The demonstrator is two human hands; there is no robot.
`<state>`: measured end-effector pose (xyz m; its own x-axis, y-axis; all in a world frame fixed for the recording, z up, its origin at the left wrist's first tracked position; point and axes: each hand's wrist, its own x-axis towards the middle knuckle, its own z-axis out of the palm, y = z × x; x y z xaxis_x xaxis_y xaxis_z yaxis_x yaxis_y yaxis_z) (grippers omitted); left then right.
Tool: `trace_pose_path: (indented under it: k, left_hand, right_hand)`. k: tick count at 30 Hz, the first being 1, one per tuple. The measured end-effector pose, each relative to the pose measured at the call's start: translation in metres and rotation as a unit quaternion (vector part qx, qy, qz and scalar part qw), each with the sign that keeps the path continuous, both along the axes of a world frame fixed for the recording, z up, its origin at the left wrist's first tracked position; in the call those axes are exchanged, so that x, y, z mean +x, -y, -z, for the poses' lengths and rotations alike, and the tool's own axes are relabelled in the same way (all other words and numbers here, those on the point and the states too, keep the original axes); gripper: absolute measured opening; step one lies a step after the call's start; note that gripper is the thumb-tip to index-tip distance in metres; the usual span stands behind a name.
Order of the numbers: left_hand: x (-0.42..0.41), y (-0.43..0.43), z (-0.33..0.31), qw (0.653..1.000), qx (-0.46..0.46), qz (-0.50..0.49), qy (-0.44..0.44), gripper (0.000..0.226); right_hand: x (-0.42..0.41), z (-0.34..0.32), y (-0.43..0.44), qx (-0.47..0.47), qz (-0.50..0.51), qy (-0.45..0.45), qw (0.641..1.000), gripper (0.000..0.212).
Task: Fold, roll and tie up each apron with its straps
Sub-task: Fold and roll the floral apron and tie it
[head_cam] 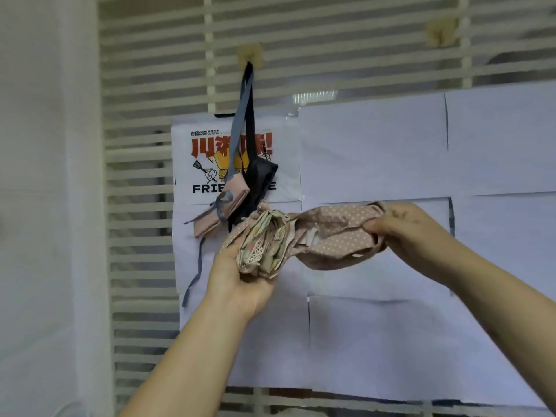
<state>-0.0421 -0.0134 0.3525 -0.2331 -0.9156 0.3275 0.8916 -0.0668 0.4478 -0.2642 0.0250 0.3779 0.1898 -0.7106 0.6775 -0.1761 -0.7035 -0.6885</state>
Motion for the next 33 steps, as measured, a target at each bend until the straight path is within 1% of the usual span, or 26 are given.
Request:
trace_pose_path:
  k: [1, 2, 4, 5, 7, 8, 9, 11, 12, 13, 14, 15, 16, 17, 18, 19, 20, 21, 22, 23, 24, 26, 29, 30, 31, 33]
  left_hand:
    - [0.001, 0.0, 0.001, 1.0, 0.001, 0.013, 0.011, 0.046]
    - [0.002, 0.001, 0.003, 0.999, 0.002, 0.028, 0.038, 0.043]
    - [0.002, 0.001, 0.01, 0.988, 0.011, 0.054, 0.146, 0.032]
    - [0.003, 0.001, 0.013, 0.974, 0.01, 0.073, 0.213, 0.039]
    - [0.008, 0.005, 0.019, 0.931, 0.001, 0.1, 0.352, 0.058]
    - [0.01, 0.008, 0.018, 0.898, -0.002, 0.099, 0.429, 0.064]
    - [0.012, 0.01, 0.016, 0.85, -0.015, 0.081, 0.52, 0.064]
    - [0.013, 0.016, 0.009, 0.715, -0.078, -0.017, 0.694, 0.053]
    - [0.013, 0.019, 0.004, 0.653, -0.116, -0.079, 0.744, 0.047]
    - [0.01, 0.023, -0.005, 0.616, -0.161, -0.141, 0.758, 0.042]
    - [0.004, 0.025, -0.016, 0.618, -0.209, -0.193, 0.733, 0.036]
    - [-0.003, 0.025, -0.029, 0.657, -0.247, -0.214, 0.68, 0.031]
    - [-0.011, 0.022, -0.042, 0.706, -0.273, -0.189, 0.626, 0.032]
    - [-0.023, 0.018, -0.056, 0.744, -0.301, -0.129, 0.582, 0.046]
    - [-0.037, 0.015, -0.067, 0.761, -0.318, -0.062, 0.562, 0.059]
    - [-0.049, 0.011, -0.072, 0.761, -0.333, -0.002, 0.557, 0.063]
    - [-0.064, 0.009, -0.077, 0.753, -0.356, 0.041, 0.552, 0.055]
    - [-0.076, 0.007, -0.079, 0.755, -0.368, 0.058, 0.539, 0.041]
    - [-0.086, 0.008, -0.081, 0.768, -0.366, 0.057, 0.523, 0.028]
    - [-0.098, 0.006, -0.085, 0.785, -0.356, 0.055, 0.504, 0.021]
    - [-0.105, 0.006, -0.087, 0.803, -0.337, 0.049, 0.489, 0.02]
    - [-0.118, 0.005, -0.094, 0.825, -0.323, 0.011, 0.464, 0.023]
    - [-0.134, 0.002, -0.106, 0.852, -0.332, -0.006, 0.405, 0.02]
    - [-0.137, 0.001, -0.109, 0.855, -0.33, -0.003, 0.4, 0.021]
    - [-0.142, -0.001, -0.115, 0.856, -0.332, 0.003, 0.397, 0.022]
    - [-0.147, 0.0, -0.126, 0.852, -0.342, 0.018, 0.395, 0.017]
  right_hand:
    - [-0.003, -0.01, 0.001, -0.014, 0.007, -0.007, 1.0, 0.012]
    - [-0.003, -0.023, 0.0, -0.023, 0.006, 0.005, 1.0, 0.018]
    - [-0.001, -0.044, 0.0, -0.018, -0.002, 0.046, 0.999, 0.025]
    - [0.001, -0.053, 0.0, -0.006, -0.004, 0.055, 0.998, 0.024]
    - [0.006, -0.069, 0.002, 0.029, 0.018, 0.047, 0.998, 0.023]
    - [0.007, -0.076, 0.002, 0.047, 0.038, 0.036, 0.998, 0.025]
    - [0.007, -0.083, 0.003, 0.062, 0.06, 0.023, 0.996, 0.026]
    - [0.008, -0.092, 0.002, 0.099, 0.095, -0.004, 0.99, 0.023]
    - [0.009, -0.093, 0.003, 0.122, 0.106, -0.029, 0.986, 0.019]
    - [0.01, -0.094, 0.003, 0.141, 0.12, -0.063, 0.981, 0.017]
    - [0.01, -0.095, 0.002, 0.156, 0.136, -0.103, 0.973, 0.015]
    - [0.01, -0.095, 0.003, 0.171, 0.147, -0.144, 0.964, 0.014]
    - [0.011, -0.095, 0.001, 0.184, 0.151, -0.179, 0.955, 0.014]
    - [0.011, -0.096, -0.002, 0.19, 0.15, -0.207, 0.948, 0.016]
    - [0.01, -0.098, -0.005, 0.195, 0.145, -0.226, 0.943, 0.017]
    - [0.009, -0.099, -0.008, 0.199, 0.139, -0.236, 0.941, 0.016]
    - [0.005, -0.103, -0.013, 0.2, 0.142, -0.238, 0.94, 0.011]
    - [0.0, -0.106, -0.018, 0.2, 0.143, -0.238, 0.94, 0.007]
    - [-0.007, -0.11, -0.023, 0.2, 0.145, -0.231, 0.941, 0.009]
    - [-0.017, -0.115, -0.029, 0.199, 0.155, -0.223, 0.942, 0.014]
    - [-0.026, -0.118, -0.036, 0.201, 0.166, -0.217, 0.941, 0.018]
    - [-0.045, -0.124, -0.051, 0.203, 0.193, -0.226, 0.933, 0.02]
    - [-0.065, -0.124, -0.063, 0.208, 0.242, -0.26, 0.911, 0.021]
    - [-0.069, -0.123, -0.065, 0.211, 0.245, -0.25, 0.913, 0.02]
    - [-0.075, -0.123, -0.067, 0.21, 0.238, -0.223, 0.921, 0.018]
    - [-0.083, -0.124, -0.068, 0.193, 0.188, -0.135, 0.954, 0.014]
